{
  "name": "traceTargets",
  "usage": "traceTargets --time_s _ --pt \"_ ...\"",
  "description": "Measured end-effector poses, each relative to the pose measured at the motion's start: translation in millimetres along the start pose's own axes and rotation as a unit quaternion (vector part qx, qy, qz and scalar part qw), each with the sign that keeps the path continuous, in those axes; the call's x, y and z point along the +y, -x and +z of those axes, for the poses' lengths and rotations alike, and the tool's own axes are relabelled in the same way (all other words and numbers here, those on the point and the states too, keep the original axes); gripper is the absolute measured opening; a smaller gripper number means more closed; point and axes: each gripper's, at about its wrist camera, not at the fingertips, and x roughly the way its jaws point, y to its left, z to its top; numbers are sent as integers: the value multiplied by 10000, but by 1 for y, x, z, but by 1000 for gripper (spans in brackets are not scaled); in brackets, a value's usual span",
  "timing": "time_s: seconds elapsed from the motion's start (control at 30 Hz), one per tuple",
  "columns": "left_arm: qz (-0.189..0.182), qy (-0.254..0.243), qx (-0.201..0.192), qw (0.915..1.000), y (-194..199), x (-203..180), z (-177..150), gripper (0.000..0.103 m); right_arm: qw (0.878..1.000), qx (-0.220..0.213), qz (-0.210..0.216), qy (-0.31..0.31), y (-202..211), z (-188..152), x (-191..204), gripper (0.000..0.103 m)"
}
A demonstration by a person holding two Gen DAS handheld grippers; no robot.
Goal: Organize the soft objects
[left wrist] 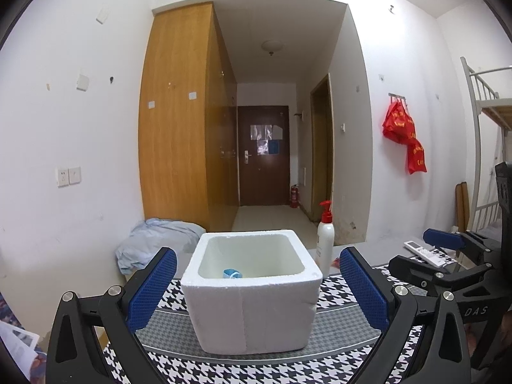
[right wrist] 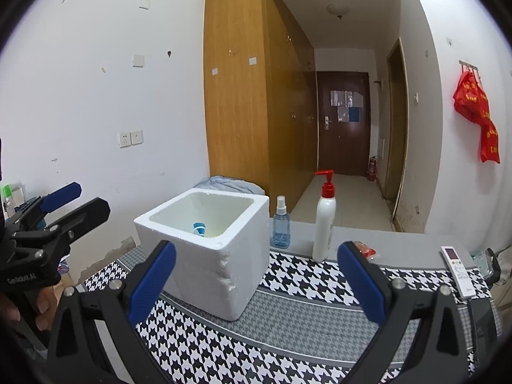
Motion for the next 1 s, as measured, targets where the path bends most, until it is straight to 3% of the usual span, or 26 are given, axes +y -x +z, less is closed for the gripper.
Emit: traceTargets --time_s 0.5,1.0 --pt "-52 31 66 10000 9 -8 -27 102 9996 -219 -176 9 16 -27 2 102" --pt "-29 -2 91 10000 13 -13 -50 102 9996 -126 -240 14 15 -43 -1 102"
